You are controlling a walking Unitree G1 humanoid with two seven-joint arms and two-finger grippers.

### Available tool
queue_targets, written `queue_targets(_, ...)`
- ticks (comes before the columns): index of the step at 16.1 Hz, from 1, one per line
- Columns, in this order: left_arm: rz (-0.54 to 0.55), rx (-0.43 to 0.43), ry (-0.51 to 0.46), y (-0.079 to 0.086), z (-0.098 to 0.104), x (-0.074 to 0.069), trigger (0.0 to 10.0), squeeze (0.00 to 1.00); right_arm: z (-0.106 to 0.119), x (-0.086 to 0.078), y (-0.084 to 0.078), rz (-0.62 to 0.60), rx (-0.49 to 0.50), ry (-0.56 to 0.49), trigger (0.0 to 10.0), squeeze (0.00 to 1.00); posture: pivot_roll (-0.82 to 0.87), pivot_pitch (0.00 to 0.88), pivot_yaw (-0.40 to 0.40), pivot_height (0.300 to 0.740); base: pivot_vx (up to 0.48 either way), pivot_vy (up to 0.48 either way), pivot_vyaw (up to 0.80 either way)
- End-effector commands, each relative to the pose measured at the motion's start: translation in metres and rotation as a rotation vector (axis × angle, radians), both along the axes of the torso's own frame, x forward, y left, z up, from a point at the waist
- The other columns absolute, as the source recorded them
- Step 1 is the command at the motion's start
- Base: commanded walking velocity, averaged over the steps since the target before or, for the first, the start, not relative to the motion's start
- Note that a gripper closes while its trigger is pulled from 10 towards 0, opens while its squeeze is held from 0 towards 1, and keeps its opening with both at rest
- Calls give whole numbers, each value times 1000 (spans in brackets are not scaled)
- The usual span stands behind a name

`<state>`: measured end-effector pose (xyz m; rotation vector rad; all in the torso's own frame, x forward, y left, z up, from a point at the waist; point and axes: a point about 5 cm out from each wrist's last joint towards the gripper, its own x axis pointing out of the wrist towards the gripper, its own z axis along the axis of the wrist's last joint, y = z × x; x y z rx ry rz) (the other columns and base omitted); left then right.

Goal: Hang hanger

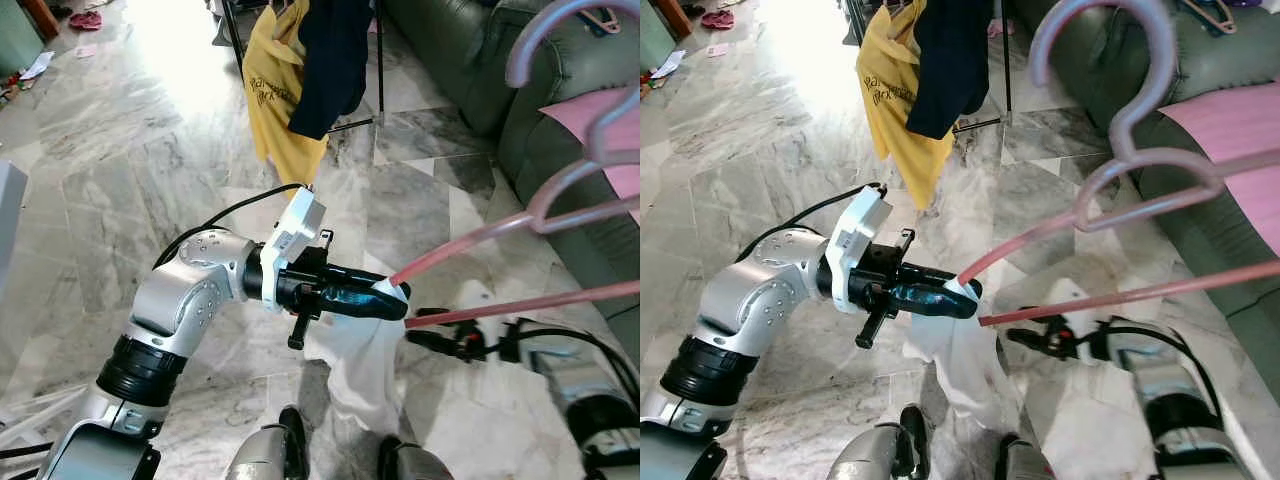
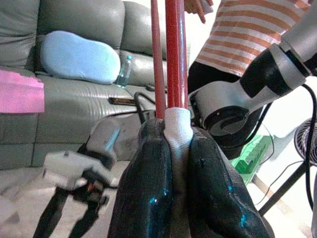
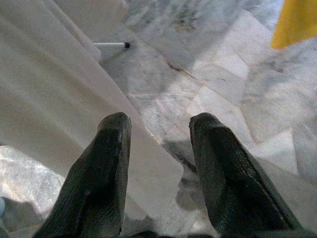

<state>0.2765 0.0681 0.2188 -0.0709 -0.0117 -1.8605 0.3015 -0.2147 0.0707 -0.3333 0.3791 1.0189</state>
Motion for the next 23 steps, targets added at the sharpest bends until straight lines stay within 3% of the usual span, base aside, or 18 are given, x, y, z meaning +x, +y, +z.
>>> queue_targets(1, -52, -15, -32, -2, 9, -5, 10000, 0, -3, -2, 3, 30, -11, 26, 10000, 1000, -27, 251, 98, 740, 0, 0, 0)
queue_targets(4, -52, -2, -37, 0, 9, -6, 10000, 0, -3, -3, 8, 112, -21, 72, 10000, 1000, -16, 252, 98, 740, 0, 0, 0)
queue_targets(10, -52, 3, -34, 1, 8, -7, 10000, 0, 0, -12, -3, 199, -56, 137, 10000, 1000, -20, 252, 99, 740, 0, 0, 0)
queue_targets(13, -62, 0, -34, -1, 10, -9, 10000, 0, 8, -7, -7, 179, -41, 117, 10000, 1000, -23, 253, 101, 740, 0, 0, 0)
queue_targets(20, -79, 6, -34, -3, 9, -11, 10000, 0, -1, -6, 27, 288, -31, 152, 10000, 1000, -12, 254, 106, 740, 0, 0, 0)
queue_targets(22, -64, 13, -35, 0, 9, -9, 10000, 0, -1, -8, 19, 299, -64, 171, 10000, 902, -6, 252, 104, 740, 0, 0, 0)
queue_targets(23, -63, 12, -34, 1, 10, -9, 10000, 0, 1, -6, 14, 270, -61, 156, 10000, 788, -8, 251, 101, 740, 0, 0, 0)
